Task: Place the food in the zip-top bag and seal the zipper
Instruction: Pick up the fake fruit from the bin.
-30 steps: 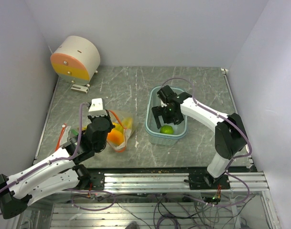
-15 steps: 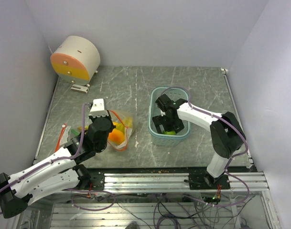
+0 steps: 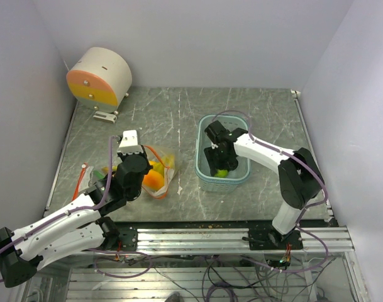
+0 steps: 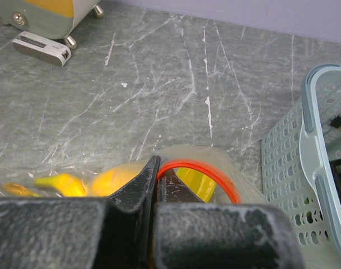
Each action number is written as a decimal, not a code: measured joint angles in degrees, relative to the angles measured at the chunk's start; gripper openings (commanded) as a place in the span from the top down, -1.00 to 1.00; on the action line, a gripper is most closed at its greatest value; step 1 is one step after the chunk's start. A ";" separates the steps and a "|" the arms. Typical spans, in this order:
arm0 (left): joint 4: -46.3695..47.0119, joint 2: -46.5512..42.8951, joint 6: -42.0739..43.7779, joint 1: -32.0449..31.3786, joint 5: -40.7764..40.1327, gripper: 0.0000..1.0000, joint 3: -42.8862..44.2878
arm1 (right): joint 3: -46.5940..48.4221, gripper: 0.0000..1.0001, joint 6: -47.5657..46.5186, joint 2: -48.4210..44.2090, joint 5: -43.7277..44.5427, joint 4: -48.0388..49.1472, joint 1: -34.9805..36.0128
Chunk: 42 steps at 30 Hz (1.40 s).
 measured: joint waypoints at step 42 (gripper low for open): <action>-1.46 5.64 -1.99 0.04 2.40 0.86 4.33 | -6.58 0.34 2.84 -14.82 -7.26 45.66 23.58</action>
